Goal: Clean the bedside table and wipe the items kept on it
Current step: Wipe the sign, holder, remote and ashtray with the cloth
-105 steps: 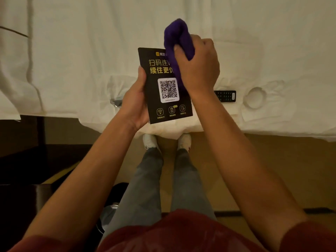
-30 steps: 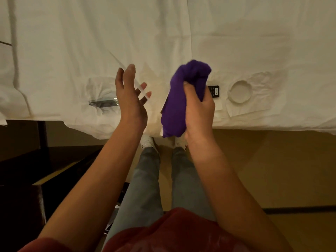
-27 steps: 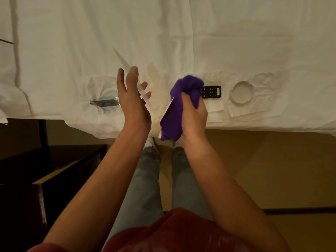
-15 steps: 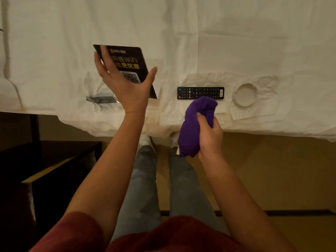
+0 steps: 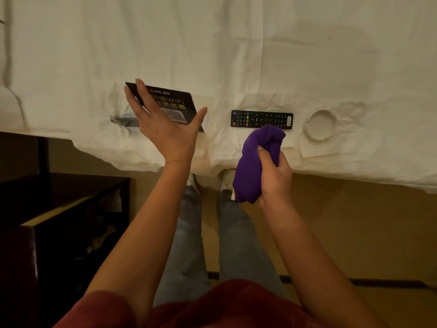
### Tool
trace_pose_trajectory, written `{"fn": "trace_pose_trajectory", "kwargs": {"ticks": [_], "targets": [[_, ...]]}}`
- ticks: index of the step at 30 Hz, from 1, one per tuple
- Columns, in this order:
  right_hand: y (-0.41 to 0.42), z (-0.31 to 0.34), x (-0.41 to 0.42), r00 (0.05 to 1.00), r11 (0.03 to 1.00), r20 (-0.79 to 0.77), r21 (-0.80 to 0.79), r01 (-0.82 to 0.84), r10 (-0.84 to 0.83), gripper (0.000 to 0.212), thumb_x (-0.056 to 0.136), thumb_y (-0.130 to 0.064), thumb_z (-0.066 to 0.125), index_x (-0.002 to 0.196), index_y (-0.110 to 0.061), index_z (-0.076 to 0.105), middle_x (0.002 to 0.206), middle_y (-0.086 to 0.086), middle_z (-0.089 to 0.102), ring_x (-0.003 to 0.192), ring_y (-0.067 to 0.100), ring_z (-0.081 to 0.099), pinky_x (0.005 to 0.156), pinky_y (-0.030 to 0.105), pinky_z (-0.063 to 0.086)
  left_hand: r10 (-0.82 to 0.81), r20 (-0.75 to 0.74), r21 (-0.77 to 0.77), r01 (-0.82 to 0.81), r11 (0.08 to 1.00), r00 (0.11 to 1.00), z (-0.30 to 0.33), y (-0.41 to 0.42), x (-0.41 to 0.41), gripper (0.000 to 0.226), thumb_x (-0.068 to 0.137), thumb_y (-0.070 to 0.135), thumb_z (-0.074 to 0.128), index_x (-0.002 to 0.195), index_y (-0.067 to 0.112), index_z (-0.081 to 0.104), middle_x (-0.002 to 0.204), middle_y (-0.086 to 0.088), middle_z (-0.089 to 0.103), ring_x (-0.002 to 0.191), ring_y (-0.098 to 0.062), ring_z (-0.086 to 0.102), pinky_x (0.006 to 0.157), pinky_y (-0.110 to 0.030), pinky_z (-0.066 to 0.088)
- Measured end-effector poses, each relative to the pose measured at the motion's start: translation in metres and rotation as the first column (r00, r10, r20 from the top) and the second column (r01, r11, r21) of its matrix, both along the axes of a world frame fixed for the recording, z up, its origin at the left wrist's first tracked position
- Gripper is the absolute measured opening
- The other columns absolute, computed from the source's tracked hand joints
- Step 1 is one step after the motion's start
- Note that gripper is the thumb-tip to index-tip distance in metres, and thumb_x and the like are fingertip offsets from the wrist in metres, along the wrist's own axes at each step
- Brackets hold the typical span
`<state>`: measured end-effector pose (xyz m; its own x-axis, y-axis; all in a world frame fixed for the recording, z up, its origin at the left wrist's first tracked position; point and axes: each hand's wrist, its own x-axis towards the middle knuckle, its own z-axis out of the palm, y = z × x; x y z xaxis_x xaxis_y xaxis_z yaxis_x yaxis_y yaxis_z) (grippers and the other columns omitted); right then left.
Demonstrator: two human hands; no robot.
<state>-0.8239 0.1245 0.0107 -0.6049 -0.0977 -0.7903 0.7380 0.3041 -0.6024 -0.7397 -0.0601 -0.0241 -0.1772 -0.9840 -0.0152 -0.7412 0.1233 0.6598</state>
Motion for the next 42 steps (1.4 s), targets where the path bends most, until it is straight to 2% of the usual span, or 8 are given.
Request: {"fn": "trace_pose_trajectory", "kwargs": {"ticks": [4, 8, 15, 21, 27, 32, 37, 42], "targets": [[0.005, -0.002, -0.005, 1.000, 1.000, -0.016, -0.001, -0.012, 0.012, 0.007, 0.091, -0.036, 0.075, 0.098, -0.034, 0.073, 0.092, -0.008, 0.079, 0.087, 0.014, 0.077, 0.062, 0.024, 0.058, 0.016, 0.004, -0.001, -0.016, 1.000, 1.000, 0.005, 0.005, 0.000, 0.140, 0.063, 0.083, 0.076, 0.159, 0.000, 0.018, 0.167, -0.024, 0.013, 0.156, -0.034, 0.017, 0.121, -0.047, 0.024], [0.013, -0.002, -0.010, 1.000, 1.000, -0.028, -0.006, -0.005, 0.005, 0.004, 0.091, -0.033, 0.075, 0.094, -0.035, 0.074, 0.090, -0.009, 0.078, 0.083, 0.011, 0.076, 0.064, 0.026, 0.058, -0.006, -0.110, -0.078, -0.002, 0.997, 0.994, 0.016, 0.006, 0.017, 0.114, 0.087, 0.065, 0.067, 0.155, -0.011, 0.016, 0.164, -0.030, 0.016, 0.155, -0.041, 0.016, 0.126, -0.048, 0.015], [0.033, 0.001, -0.027, 0.998, 1.000, -0.066, -0.006, 0.022, -0.023, 0.006, 0.086, -0.037, 0.076, 0.091, -0.039, 0.073, 0.087, -0.011, 0.078, 0.078, 0.008, 0.075, 0.064, 0.028, 0.059, -0.346, -0.195, -0.376, 0.256, 0.890, 0.918, 0.056, 0.021, 0.014, 0.057, 0.099, 0.030, 0.059, 0.141, -0.007, 0.045, 0.149, -0.027, 0.038, 0.138, -0.045, 0.041, 0.106, -0.062, 0.040], [0.046, 0.010, -0.049, 0.990, 0.995, -0.113, 0.036, 0.094, -0.090, 0.027, 0.076, -0.050, 0.076, 0.102, -0.044, 0.073, 0.099, -0.013, 0.079, 0.088, 0.007, 0.076, 0.069, 0.031, 0.058, -0.605, -0.038, -0.152, 0.594, 0.790, 0.795, 0.038, 0.078, -0.053, 0.027, 0.091, 0.015, 0.064, 0.116, 0.008, 0.069, 0.126, -0.013, 0.061, 0.118, -0.029, 0.055, 0.097, -0.044, 0.047], [0.063, 0.012, -0.066, 0.973, 0.988, -0.195, 0.066, 0.138, -0.123, 0.032, 0.069, -0.058, 0.073, 0.099, -0.046, 0.073, 0.100, -0.013, 0.078, 0.092, 0.009, 0.076, 0.079, 0.037, 0.061, -0.841, 0.200, 0.090, 0.845, 0.527, 0.503, -0.017, 0.076, -0.111, 0.039, 0.092, 0.018, 0.062, 0.130, 0.014, 0.063, 0.134, -0.009, 0.057, 0.127, -0.030, 0.050, 0.106, -0.043, 0.041], [0.074, 0.001, -0.070, 0.977, 0.987, -0.173, 0.078, 0.138, -0.123, 0.027, 0.080, -0.048, 0.074, 0.106, -0.040, 0.072, 0.102, -0.011, 0.078, 0.094, 0.011, 0.075, 0.078, 0.038, 0.059, -0.890, 0.370, 0.254, 0.892, 0.373, 0.266, -0.050, 0.063, -0.127, 0.051, 0.095, 0.024, 0.061, 0.144, 0.018, 0.052, 0.142, -0.010, 0.051, 0.133, -0.034, 0.043, 0.113, -0.047, 0.033], [0.079, -0.011, -0.081, 0.991, 0.993, -0.114, 0.083, 0.086, -0.076, 0.017, 0.086, -0.042, 0.075, 0.101, -0.034, 0.073, 0.098, -0.007, 0.077, 0.094, 0.017, 0.074, 0.076, 0.038, 0.060, -0.874, 0.399, 0.270, 0.876, 0.401, 0.277, -0.063, 0.063, -0.134, 0.057, 0.095, 0.032, 0.064, 0.147, 0.018, 0.047, 0.137, -0.012, 0.054, 0.128, -0.035, 0.047, 0.111, -0.050, 0.036], [0.085, -0.017, -0.117, 0.993, 0.998, -0.114, 0.070, -0.004, 0.012, 0.014, 0.082, -0.044, 0.076, 0.095, -0.039, 0.074, 0.092, -0.013, 0.077, 0.084, 0.004, 0.074, 0.067, 0.027, 0.058, -0.827, 0.378, 0.222, 0.826, 0.518, 0.416, -0.057, 0.076, -0.133, 0.054, 0.096, 0.032, 0.063, 0.145, 0.014, 0.050, 0.133, -0.012, 0.056, 0.124, -0.033, 0.049, 0.107, -0.047, 0.041]]}}
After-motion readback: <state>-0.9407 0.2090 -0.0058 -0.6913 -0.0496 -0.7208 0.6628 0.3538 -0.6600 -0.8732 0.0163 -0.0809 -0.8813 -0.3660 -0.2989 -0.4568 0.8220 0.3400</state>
